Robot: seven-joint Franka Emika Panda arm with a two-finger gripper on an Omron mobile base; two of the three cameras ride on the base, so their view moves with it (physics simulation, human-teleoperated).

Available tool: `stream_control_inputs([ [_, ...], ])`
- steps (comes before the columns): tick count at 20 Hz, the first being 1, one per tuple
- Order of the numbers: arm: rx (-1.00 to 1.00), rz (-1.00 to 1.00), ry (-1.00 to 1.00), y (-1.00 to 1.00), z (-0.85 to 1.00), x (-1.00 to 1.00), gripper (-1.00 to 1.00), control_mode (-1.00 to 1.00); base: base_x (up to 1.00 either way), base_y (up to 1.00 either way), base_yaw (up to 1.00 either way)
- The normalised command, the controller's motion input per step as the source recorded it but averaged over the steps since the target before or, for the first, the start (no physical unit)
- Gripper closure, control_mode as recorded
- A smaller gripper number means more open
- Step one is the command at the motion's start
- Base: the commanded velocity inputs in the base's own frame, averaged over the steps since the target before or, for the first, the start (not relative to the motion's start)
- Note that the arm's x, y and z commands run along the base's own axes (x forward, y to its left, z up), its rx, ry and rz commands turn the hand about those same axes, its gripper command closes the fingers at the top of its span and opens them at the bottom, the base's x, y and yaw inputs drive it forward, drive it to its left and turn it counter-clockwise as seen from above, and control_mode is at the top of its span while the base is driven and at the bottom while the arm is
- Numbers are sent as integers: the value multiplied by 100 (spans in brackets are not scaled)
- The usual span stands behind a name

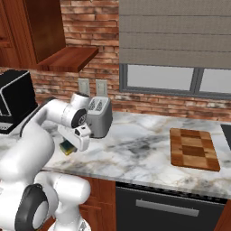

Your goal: Pick up the sponge from the counter and clean the cutting board by briefly scrubbing or pressing down on the cutting board. Once finished, release the sponge.

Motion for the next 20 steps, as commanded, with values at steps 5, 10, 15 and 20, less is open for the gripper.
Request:
stream_control_inputs([
  [5, 0, -7, -7, -1, 0, -23, 100, 100, -24, -21, -18],
  [10, 0, 0, 0, 0, 0, 0, 100, 100, -4, -83, -30],
  [15, 0, 0, 0, 0, 0, 0, 100, 100, 1, -96, -24],
  [20, 0, 0, 0, 0, 0, 0, 100, 100, 9, -95, -7],
])
